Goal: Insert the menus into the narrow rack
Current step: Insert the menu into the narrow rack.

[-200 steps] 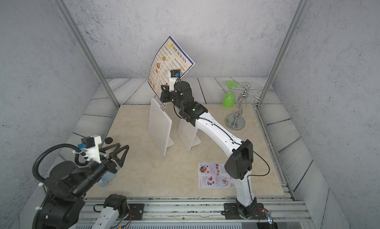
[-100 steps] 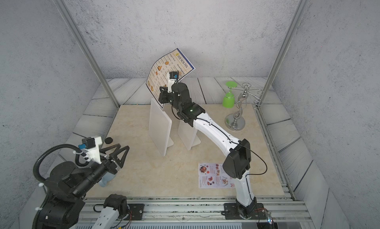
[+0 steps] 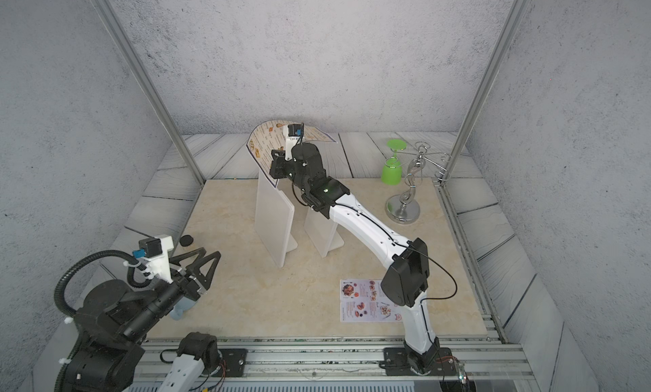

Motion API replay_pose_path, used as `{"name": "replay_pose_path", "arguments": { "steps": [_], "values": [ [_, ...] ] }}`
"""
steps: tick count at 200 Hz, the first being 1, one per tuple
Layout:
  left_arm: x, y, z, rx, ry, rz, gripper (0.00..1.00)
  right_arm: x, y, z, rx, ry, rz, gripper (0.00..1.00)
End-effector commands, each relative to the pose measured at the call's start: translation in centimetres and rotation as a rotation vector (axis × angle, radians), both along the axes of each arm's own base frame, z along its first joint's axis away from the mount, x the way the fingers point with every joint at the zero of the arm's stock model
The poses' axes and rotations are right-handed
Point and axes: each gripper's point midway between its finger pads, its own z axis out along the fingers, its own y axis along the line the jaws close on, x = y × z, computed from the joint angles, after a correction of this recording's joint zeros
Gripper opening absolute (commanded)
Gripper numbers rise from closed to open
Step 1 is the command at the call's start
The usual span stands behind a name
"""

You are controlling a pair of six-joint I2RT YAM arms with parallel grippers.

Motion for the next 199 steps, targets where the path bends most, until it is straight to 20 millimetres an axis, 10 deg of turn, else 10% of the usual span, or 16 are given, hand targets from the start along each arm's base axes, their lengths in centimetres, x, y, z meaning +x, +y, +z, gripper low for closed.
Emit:
{"name": "replay_pose_path", "arguments": {
  "steps": [1,199],
  "values": [
    [-0.2,0.1,-0.2,0.010,-0.007,0.000,0.59,0.8,0.4,-2.0,-0.033,0.008,-0.030,0.00],
    [0.4,0.0,-0.4,0.023,0.001,0.002,0.59,2.1,-0.7,-2.9,-0.067,0.005,-0.065,0.00]
  ]
}}
